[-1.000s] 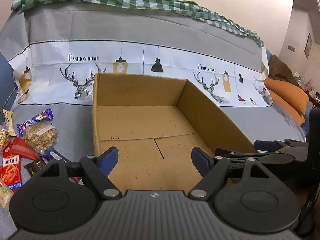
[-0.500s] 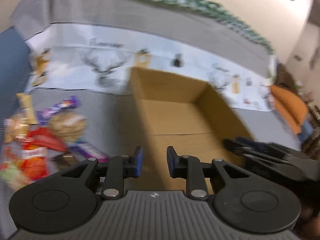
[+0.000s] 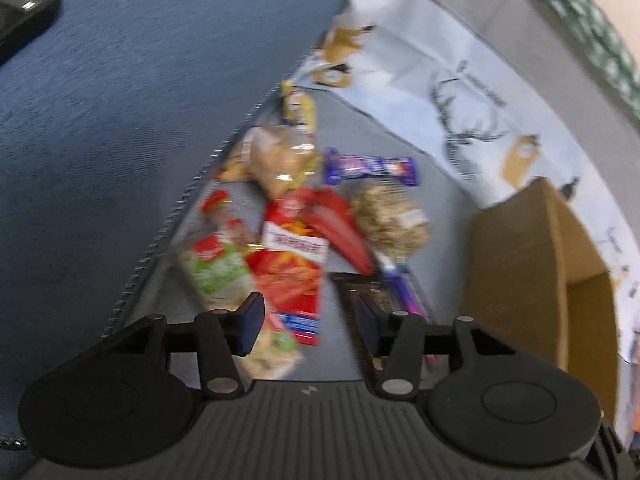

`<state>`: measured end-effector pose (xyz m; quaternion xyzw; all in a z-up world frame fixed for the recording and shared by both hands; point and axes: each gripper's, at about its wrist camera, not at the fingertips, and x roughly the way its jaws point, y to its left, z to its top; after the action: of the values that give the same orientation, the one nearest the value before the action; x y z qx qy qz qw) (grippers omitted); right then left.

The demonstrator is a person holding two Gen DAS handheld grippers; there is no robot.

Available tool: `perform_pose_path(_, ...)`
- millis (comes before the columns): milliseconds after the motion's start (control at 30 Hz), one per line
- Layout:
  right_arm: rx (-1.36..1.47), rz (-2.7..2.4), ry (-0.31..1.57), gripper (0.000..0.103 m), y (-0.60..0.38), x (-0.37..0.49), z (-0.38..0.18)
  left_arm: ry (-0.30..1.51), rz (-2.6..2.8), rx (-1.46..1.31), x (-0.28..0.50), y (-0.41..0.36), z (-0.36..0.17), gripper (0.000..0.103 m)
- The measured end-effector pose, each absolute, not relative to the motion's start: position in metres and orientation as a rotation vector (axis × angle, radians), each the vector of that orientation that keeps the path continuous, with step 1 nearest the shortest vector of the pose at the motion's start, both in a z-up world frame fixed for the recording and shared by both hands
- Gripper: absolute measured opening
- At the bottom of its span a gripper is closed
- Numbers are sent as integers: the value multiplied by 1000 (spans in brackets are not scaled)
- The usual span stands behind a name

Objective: Organize snacks
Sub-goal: 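Grasp the green-labelled pastry pack with left tool while right tool grasps dark chocolate bar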

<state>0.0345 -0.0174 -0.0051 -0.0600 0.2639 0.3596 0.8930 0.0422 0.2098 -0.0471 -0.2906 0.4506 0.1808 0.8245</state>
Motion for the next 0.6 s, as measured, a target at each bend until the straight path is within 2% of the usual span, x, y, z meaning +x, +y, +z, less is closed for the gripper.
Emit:
perform_pose_path(33,-122,765,554,47,-10,35,-11,968,401,-611,44,213,-49,61)
perform_pose_path(133,-145,759,609,49,12,38,-27,1007,432,-592,46,218,-57,63)
perform_pose_path(267,-191,758,630,57,27,40,-50,1028,473,-553,50,222,-65,74)
perform_pose_path(600,-222,690,768,68,44,76,-101,1112,469,-475,65,218,-79,74)
